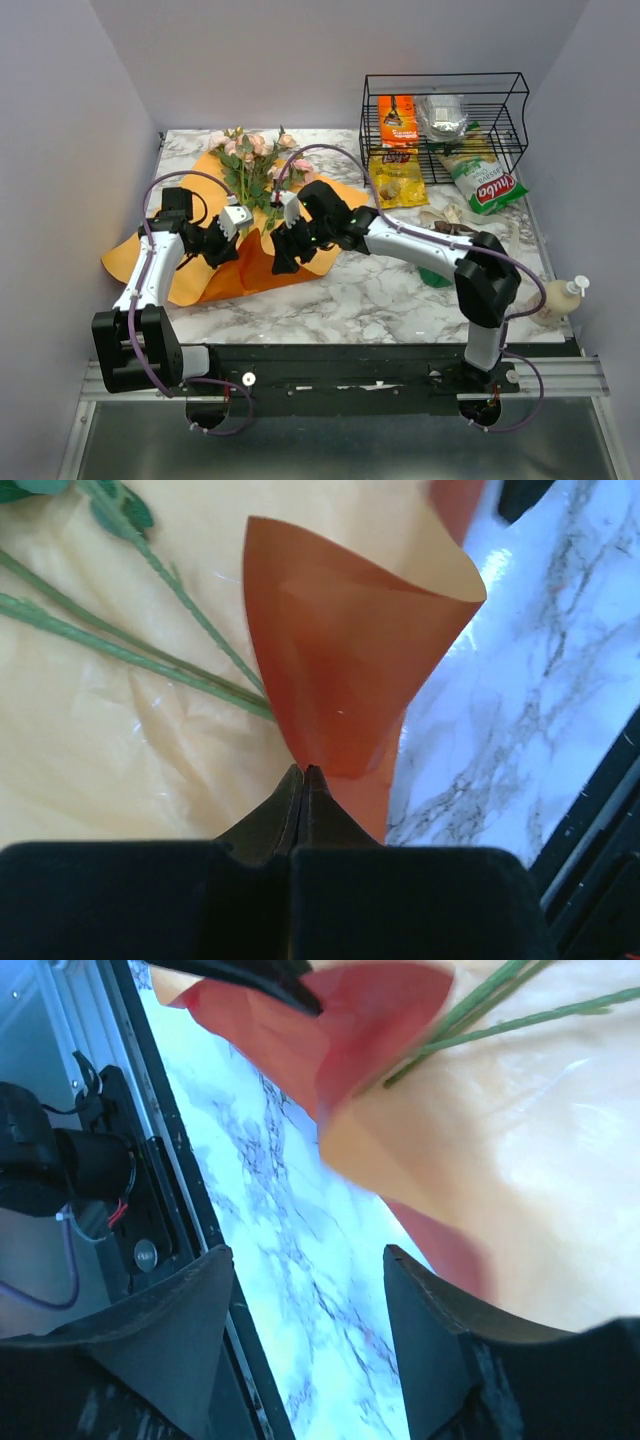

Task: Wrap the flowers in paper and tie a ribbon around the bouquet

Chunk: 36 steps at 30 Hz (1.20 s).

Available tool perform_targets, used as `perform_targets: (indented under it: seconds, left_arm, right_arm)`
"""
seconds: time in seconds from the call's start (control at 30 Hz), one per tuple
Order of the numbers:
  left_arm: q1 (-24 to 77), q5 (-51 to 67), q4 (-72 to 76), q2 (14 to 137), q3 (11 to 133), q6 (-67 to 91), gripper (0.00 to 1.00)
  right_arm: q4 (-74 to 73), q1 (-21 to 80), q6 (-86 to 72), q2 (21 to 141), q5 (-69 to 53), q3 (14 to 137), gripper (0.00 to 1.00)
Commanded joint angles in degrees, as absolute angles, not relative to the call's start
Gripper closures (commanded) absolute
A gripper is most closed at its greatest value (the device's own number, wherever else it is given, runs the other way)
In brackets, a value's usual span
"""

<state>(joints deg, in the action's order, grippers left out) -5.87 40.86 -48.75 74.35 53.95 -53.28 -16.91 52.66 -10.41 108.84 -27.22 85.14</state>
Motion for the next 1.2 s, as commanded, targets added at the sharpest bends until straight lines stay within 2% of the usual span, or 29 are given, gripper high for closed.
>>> perform_targets:
  seconds: [0.0, 0.43, 0.67, 0.77, 0.9, 1.07, 1.13, 1.17]
  left_arm:
    - [-5.54, 39.55, -42.19, 75.32, 54.49, -49.05, 1.0]
    - [-4.48, 31.47, -31.47, 84.11, 56.25, -38.41, 1.0]
    - [-1.41, 27.16, -25.58, 87.88, 53.96, -37.18, 1.0]
    - [-1.41, 24.97, -24.61, 89.73, 54.75, -36.47, 1.0]
    - [-1.32, 25.4, -24.43, 90.53, 54.84, -36.65, 1.0]
    - [-1.23, 24.52, -24.7, 90.7, 54.58, -36.04, 1.0]
    - [-1.32, 24.26, -24.35, 90.62, 54.49, -35.42, 0.9]
    - [-1.23, 24.17, -24.17, 90.44, 54.58, -34.9, 0.8]
  right_arm:
    - [-18.81, 48.61, -8.26, 104.76, -22.85, 81.48, 0.27]
    - [-15.65, 45.26, -12.04, 112.15, -25.22, 82.88, 0.27]
    - [-12.66, 45.79, -15.03, 109.69, -23.03, 79.37, 0.36]
    - [-9.06, 46.76, -15.91, 109.16, -24.86, 78.14, 0.46]
    - [-8.09, 47.28, -19.24, 113.46, -29.08, 79.27, 0.73]
    - [-7.99, 47.2, -22.32, 119.34, -29.27, 81.2, 0.89]
    - [-9.92, 47.11, -23.29, 120.32, -27.86, 81.74, 0.96]
    - [-10.71, 47.11, -23.73, 120.93, -27.08, 81.74, 0.98]
